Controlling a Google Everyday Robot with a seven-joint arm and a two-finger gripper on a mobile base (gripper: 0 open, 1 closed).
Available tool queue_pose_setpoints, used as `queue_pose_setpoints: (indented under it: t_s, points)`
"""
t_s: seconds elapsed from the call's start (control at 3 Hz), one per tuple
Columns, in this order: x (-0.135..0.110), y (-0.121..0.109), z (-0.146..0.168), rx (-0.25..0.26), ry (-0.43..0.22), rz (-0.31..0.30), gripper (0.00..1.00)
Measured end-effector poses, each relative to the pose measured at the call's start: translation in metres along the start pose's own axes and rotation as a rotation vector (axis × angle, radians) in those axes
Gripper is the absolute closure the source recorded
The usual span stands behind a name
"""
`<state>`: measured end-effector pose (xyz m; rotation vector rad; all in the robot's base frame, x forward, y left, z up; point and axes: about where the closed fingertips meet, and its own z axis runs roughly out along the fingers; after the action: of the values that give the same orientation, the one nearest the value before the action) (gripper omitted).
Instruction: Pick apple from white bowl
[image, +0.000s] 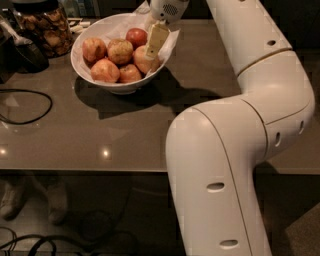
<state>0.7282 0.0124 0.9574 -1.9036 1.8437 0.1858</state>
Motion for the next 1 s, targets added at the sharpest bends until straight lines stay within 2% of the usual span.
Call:
queue_pose_setpoints:
  t_s: [1.0]
  points:
    - [-0.0017,0.0026,0.0100,-0.030,-0.020,-0.010,0.26]
